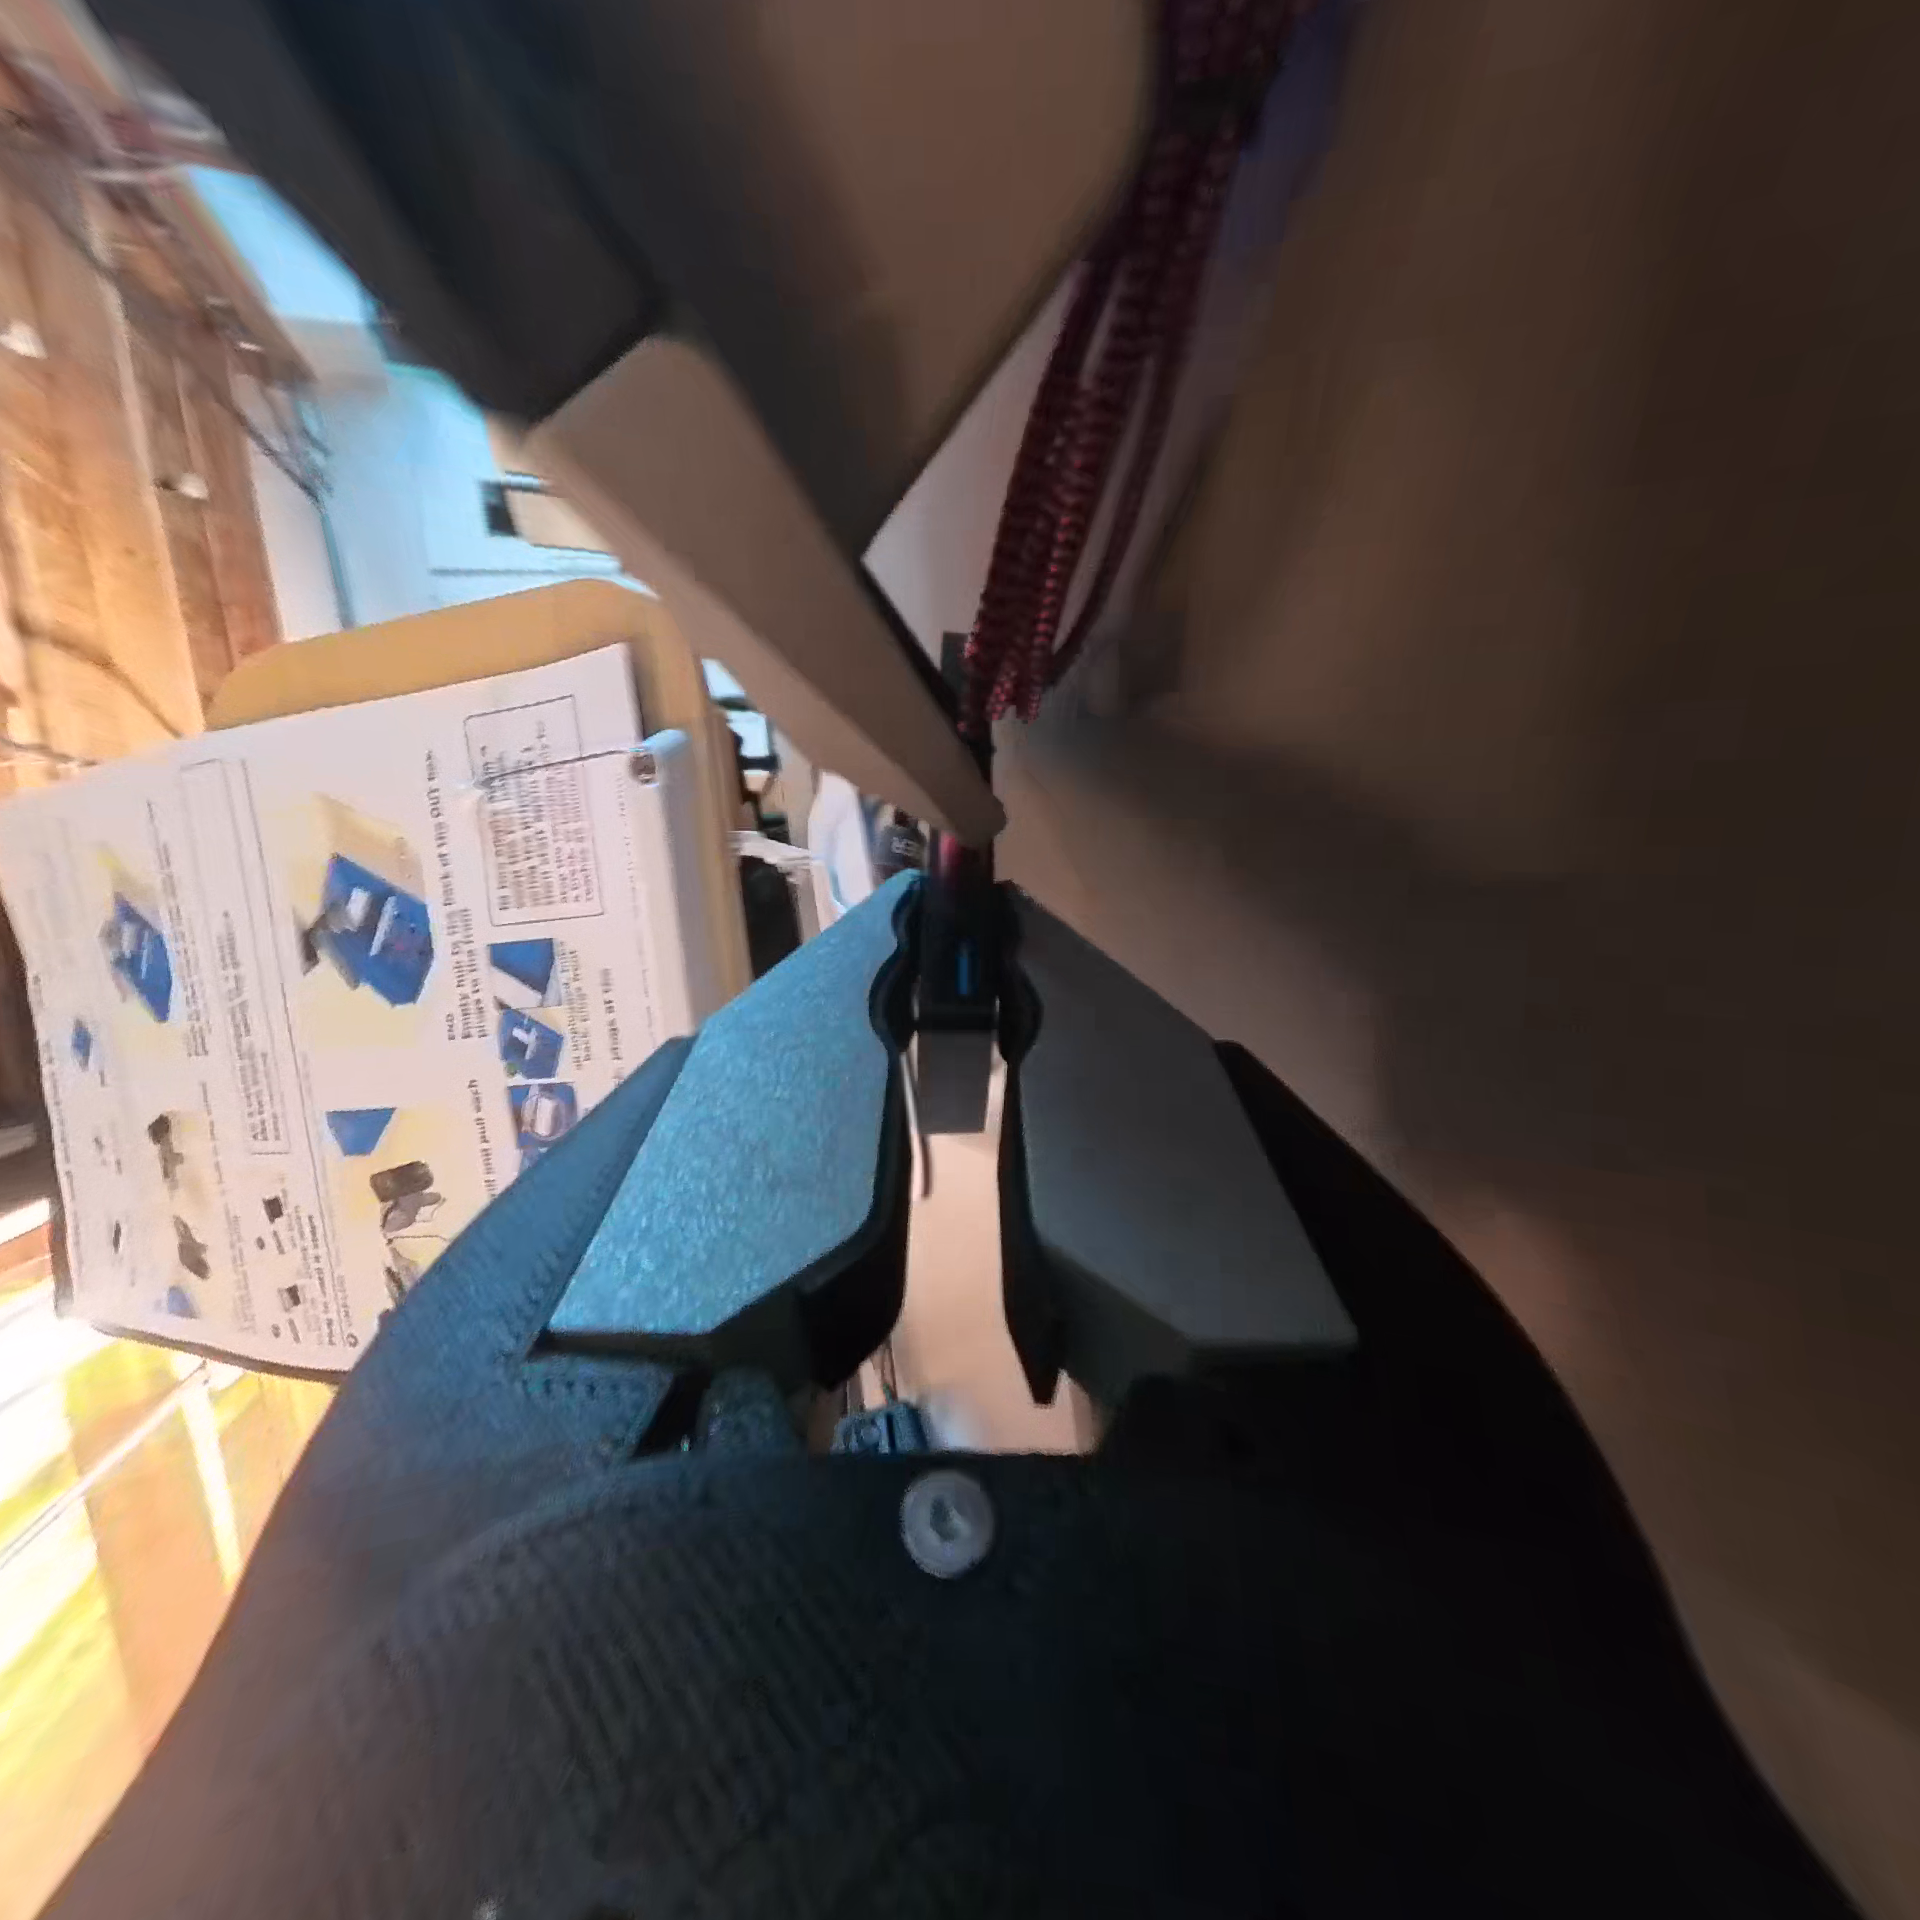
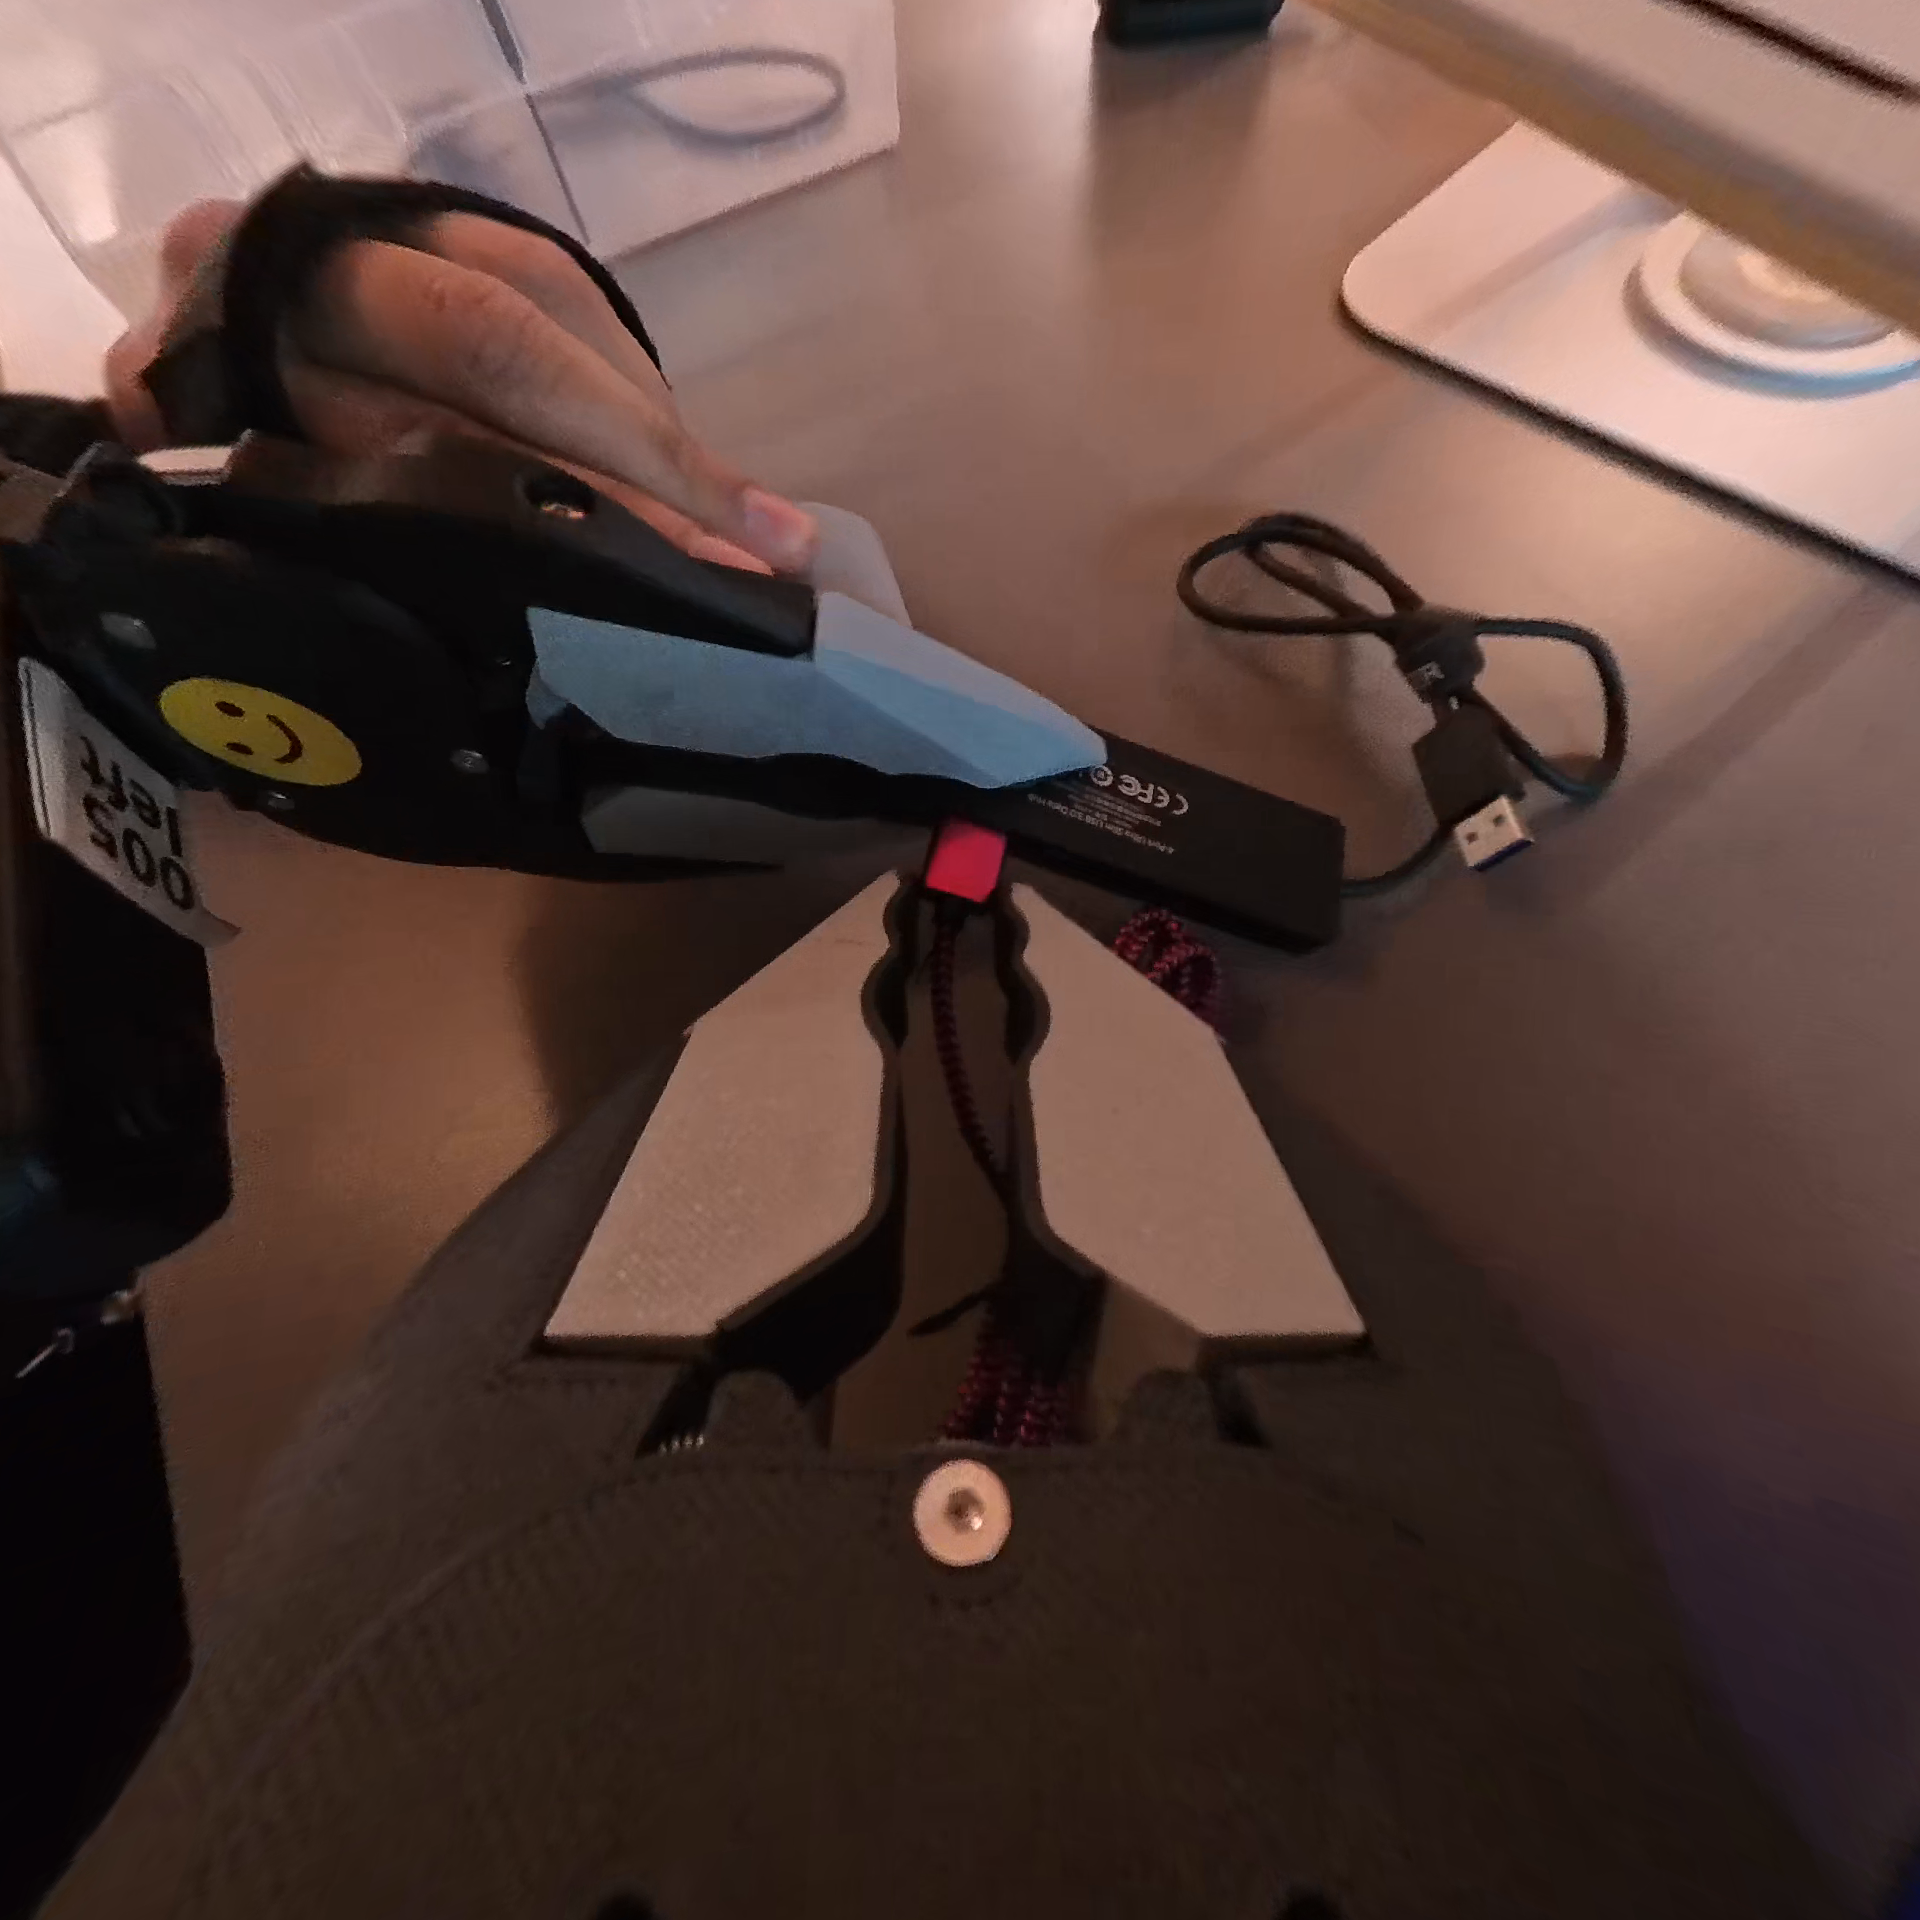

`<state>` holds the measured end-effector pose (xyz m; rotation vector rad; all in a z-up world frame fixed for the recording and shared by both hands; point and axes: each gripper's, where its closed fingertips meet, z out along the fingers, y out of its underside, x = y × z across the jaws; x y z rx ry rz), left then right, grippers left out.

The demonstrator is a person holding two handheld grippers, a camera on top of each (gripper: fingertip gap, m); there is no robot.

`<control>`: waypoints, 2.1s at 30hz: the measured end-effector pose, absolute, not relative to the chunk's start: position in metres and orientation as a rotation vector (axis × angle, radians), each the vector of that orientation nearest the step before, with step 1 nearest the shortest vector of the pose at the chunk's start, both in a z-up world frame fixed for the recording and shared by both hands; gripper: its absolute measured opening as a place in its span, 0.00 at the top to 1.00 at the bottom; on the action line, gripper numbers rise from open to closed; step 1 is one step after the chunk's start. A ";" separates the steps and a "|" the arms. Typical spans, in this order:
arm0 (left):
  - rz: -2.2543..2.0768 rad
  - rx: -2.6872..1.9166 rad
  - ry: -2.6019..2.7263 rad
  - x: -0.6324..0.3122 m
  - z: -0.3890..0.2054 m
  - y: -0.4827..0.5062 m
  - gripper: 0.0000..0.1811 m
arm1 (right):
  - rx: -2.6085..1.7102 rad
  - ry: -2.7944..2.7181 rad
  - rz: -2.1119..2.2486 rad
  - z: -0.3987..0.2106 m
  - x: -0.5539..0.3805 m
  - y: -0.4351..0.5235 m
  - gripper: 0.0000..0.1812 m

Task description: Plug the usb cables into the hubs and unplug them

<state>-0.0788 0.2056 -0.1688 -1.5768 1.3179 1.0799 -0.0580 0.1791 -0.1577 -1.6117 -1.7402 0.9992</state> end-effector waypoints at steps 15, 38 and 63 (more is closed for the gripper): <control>0.295 -1.549 1.201 -0.040 -0.137 0.175 0.95 | -1.083 -1.874 0.143 -0.155 -0.052 0.188 0.95; -0.271 -1.665 0.790 -0.062 -0.101 0.173 0.95 | -1.409 -1.336 0.292 0.091 0.104 0.279 1.00; -0.268 -1.811 0.792 -0.059 -0.132 0.182 0.96 | -1.823 -2.282 -0.452 -0.186 0.108 0.436 1.00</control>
